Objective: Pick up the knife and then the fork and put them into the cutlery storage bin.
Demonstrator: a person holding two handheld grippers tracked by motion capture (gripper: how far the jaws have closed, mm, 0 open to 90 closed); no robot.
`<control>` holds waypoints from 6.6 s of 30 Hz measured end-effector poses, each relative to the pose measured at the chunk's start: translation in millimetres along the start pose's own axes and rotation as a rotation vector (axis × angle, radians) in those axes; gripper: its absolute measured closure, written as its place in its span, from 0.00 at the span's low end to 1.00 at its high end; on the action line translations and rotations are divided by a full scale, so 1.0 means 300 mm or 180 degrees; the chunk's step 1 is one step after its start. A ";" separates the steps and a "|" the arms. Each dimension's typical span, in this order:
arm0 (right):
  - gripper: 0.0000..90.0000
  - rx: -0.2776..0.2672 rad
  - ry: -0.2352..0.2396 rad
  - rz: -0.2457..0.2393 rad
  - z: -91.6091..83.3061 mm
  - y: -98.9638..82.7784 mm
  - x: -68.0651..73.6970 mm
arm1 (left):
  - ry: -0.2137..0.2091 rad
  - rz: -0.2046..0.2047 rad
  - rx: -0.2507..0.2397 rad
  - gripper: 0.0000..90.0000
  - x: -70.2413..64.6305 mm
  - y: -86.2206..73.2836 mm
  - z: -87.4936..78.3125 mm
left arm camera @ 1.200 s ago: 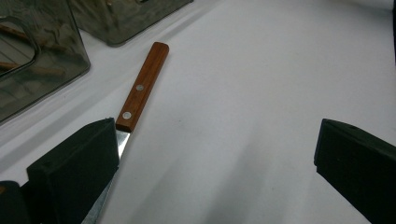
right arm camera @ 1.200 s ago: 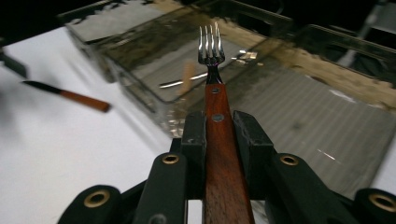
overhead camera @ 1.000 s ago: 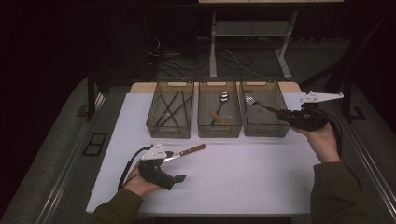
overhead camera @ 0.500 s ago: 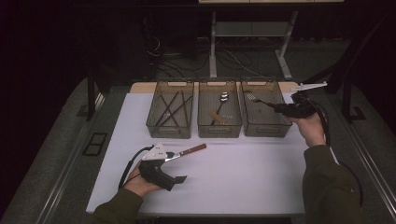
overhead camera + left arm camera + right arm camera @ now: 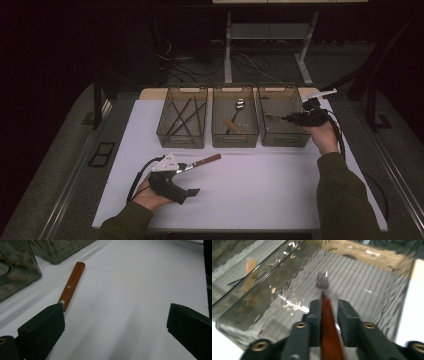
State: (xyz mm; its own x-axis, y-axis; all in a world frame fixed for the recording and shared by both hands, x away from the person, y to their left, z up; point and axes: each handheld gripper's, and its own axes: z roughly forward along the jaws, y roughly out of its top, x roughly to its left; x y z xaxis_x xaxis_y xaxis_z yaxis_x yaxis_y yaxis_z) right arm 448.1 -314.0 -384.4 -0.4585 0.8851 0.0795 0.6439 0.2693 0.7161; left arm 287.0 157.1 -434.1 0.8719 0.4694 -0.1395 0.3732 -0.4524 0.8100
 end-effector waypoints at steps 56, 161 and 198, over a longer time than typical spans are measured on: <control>0.21 -0.0510 0.0991 -0.0443 -0.215 -0.458 0.301 | 0.0094 0.0253 0.0593 0.82 0.202 0.074 0.135; 0.84 0.0668 0.2167 -0.2078 -0.071 -0.280 0.579 | -0.0942 0.1068 0.0340 0.48 -0.111 0.284 0.180; 0.84 0.0044 0.1126 -0.0833 -0.162 -0.157 0.239 | 0.0266 -0.0060 -0.0091 0.00 -0.015 -0.006 -0.019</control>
State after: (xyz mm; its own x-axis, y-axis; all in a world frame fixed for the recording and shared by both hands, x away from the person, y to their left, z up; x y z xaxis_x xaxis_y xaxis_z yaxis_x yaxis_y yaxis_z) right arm 355.3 -281.6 -378.7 -0.7872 0.6026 0.1310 0.4853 0.4742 0.7346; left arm 280.5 160.0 -431.6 0.8349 0.5398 -0.1079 0.3791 -0.4217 0.8237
